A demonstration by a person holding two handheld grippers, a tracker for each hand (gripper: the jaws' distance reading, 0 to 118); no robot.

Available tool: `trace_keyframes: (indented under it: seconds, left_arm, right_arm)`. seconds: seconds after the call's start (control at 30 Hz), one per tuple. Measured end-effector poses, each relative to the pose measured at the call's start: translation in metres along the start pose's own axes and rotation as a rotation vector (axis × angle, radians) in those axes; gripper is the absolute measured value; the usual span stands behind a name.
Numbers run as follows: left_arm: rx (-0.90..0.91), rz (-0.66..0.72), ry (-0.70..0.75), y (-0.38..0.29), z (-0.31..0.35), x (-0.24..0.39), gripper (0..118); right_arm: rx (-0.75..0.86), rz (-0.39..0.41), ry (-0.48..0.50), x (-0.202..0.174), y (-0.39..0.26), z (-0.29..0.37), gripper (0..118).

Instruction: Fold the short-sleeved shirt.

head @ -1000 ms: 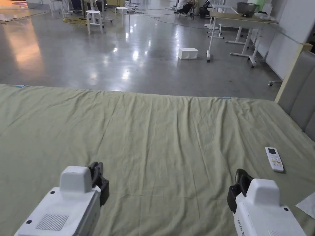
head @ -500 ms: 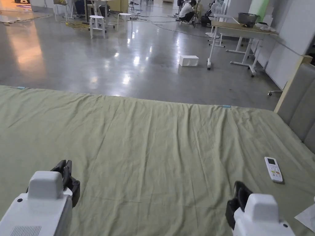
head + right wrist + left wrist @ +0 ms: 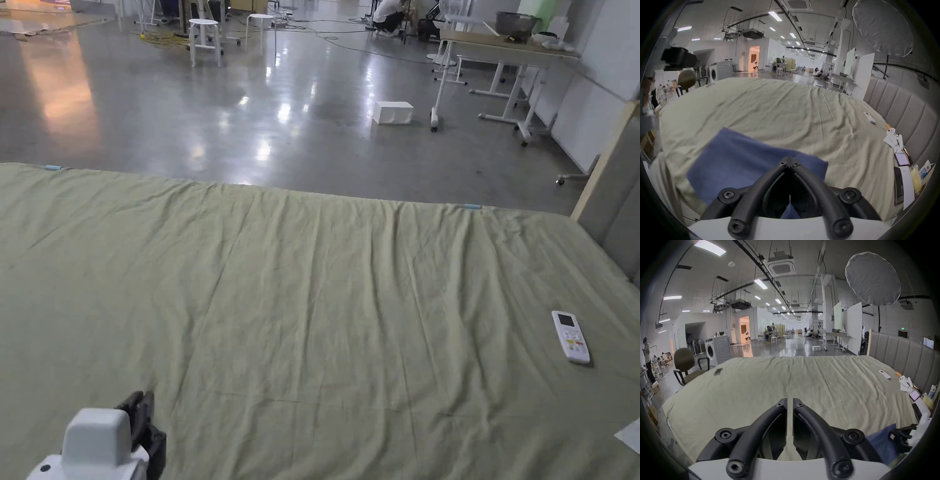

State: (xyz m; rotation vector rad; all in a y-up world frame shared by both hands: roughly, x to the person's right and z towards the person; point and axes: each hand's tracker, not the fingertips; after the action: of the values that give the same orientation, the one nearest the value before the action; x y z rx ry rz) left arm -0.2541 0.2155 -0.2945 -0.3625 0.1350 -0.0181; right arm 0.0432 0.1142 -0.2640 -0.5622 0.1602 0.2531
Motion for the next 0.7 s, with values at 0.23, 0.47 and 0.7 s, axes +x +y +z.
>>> trace_keyframes:
  seconds: [0.23,0.47,0.7]
  left_arm:
    - [-0.213,0.088,-0.222,-0.034,-0.001,-0.001,8]
    - [-0.574,0.388,-0.617,-0.063,-0.045,0.002,77]
    - [-0.707,0.506,-0.831,-0.093,-0.082,0.028,102]
  right_arm:
    - [-0.041,-0.055,-0.085,0.018,-0.026,-0.012,0]
    - [-0.042,-0.111,-0.088,0.024,-0.031,-0.011,0]
    - [-0.048,-0.121,-0.09,0.03,-0.034,-0.01,0]
